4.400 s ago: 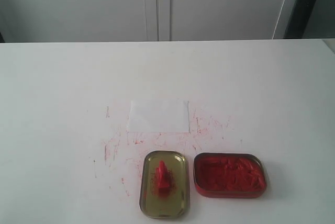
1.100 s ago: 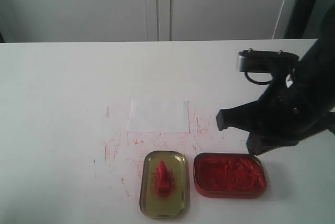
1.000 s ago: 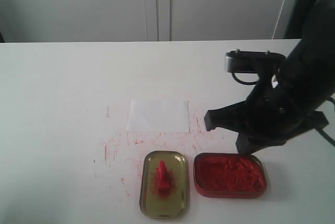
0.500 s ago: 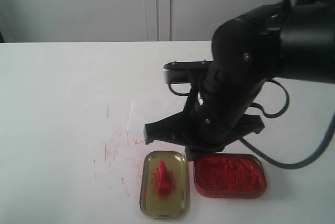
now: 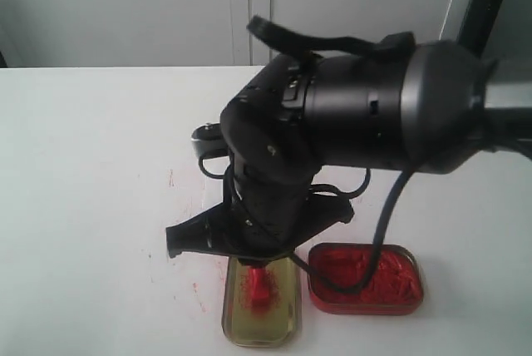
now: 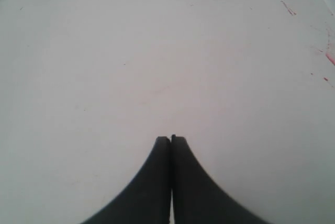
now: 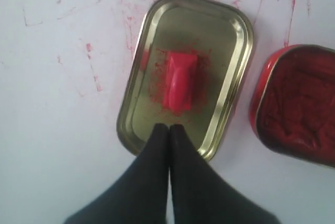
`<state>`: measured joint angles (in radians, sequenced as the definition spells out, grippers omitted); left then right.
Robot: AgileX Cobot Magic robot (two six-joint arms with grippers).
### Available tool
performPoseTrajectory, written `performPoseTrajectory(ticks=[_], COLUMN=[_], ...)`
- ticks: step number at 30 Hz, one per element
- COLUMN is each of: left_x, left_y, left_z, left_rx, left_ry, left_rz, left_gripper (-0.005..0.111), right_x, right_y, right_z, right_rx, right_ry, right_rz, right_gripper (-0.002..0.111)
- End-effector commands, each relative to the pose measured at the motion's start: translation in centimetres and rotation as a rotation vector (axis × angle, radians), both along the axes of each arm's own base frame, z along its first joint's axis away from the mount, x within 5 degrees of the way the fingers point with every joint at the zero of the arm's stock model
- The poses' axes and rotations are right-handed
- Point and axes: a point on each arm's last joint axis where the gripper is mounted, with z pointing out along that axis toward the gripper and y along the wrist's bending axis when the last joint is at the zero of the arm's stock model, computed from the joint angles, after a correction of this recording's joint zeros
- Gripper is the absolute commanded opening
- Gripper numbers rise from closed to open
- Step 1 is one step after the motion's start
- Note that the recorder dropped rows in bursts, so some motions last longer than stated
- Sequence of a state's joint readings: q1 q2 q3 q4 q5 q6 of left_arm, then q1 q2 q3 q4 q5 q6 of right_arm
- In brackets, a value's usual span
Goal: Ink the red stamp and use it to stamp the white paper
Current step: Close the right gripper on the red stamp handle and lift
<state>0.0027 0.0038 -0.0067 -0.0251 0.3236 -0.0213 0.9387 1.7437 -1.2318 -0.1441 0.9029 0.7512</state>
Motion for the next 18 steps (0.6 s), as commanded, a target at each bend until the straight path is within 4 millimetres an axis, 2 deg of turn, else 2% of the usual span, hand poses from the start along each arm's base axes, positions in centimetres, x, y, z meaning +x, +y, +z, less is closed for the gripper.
performPoseTrajectory(ticks=[1, 3, 5, 7, 8, 12, 18], left_x=[-0.1, -0.1, -0.1, -0.1, -0.1, -0.1, -0.1], left_y=[0.0, 0.0, 0.0, 0.0, 0.0, 0.0, 0.0], left_z=[-0.3, -0.3, -0.3, -0.3, -0.3, -0.3, -0.3], left_rx=[0.000, 0.000, 0.000, 0.000, 0.000, 0.000, 0.000], left_ry=[0.011, 0.011, 0.011, 0.011, 0.011, 0.011, 0.011], left_rz=[-0.003, -0.003, -0.003, -0.003, -0.003, -0.003, -0.003], left_gripper=[0.000, 0.000, 0.000, 0.000, 0.000, 0.000, 0.000], right_x=[0.1, 0.3, 0.4, 0.5, 0.6, 1.1, 1.9], right_y=[0.9, 1.0, 1.1, 1.2, 1.3, 1.2, 0.6], right_z=[-0.8, -1.1, -1.4, -1.4, -1.6, -2.5, -2.7], right_rx=[-0.031, -0.037, -0.046, -0.042, -0.038, -0.050, -0.035], right_ry=[-0.053, -0.058, -0.065, -0.076, -0.079, -0.061, -0.035], right_rz=[0.037, 0.043, 0.050, 0.056, 0.059, 0.043, 0.029], right_gripper=[0.000, 0.001, 0.010, 0.025, 0.027, 0.028, 0.028])
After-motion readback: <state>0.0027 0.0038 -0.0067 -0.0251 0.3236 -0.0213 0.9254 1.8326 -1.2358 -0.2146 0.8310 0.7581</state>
